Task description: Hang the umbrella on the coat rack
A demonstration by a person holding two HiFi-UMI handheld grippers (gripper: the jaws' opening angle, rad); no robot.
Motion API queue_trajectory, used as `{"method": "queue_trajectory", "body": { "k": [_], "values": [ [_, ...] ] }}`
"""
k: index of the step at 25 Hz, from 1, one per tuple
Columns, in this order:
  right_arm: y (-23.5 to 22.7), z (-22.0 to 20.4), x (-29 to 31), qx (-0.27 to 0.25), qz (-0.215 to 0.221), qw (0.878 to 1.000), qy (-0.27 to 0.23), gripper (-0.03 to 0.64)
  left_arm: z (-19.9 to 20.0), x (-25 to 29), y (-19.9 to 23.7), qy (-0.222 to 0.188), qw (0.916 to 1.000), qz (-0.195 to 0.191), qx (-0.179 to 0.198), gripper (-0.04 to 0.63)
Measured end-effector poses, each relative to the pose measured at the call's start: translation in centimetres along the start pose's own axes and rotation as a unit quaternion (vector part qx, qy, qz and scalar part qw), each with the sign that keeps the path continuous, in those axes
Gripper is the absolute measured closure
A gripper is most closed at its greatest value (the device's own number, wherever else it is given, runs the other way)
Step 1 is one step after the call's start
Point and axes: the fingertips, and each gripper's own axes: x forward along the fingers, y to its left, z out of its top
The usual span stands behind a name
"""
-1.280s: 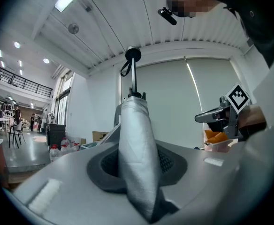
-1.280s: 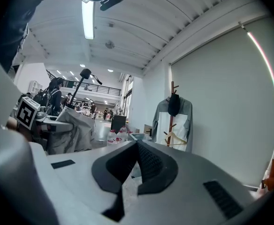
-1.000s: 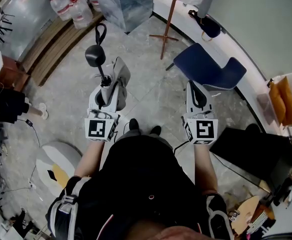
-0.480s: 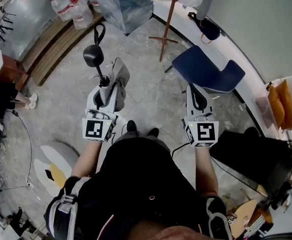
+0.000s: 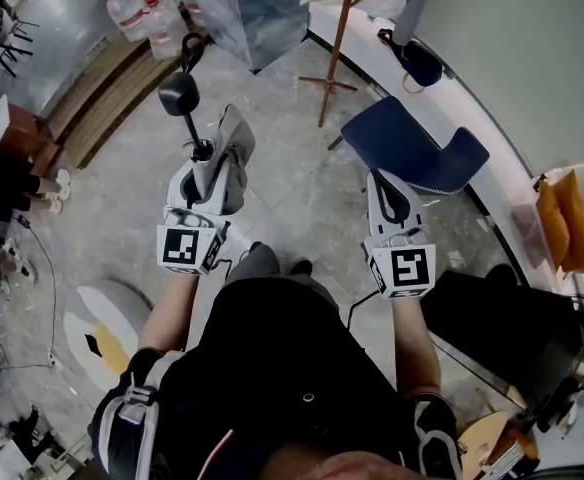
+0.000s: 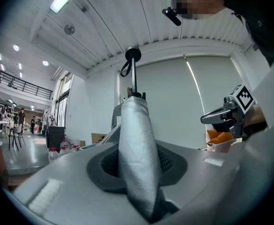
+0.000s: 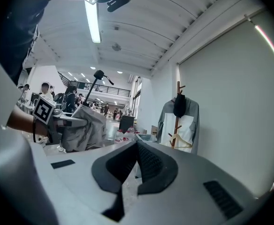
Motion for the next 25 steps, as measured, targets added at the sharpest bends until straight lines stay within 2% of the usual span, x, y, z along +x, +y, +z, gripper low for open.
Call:
{"method": "queue_trajectory", "body": {
  "k": [7,12,25],
  "values": [
    [-1.3,-0.1,1.2,0.005,0.002,1.000,0.000,0.615,0.2,3.4,0.5,-0.002,0.9998,-0.019,0.006,0.491],
    [-1.8,0.3,3.9,0.007,-0.010,1.000,-0.003,0.615,-0.5,6.9,2.4,-0.008,0.9992,-0.040,0.005,0.491],
    [-4.8,2.3,19.5,0.011,-0.055,0.998,0.008,0.615,-2.2,19.9,12.1,-0.023,0.9930,-0.116,0.011,0.491]
  ]
}}
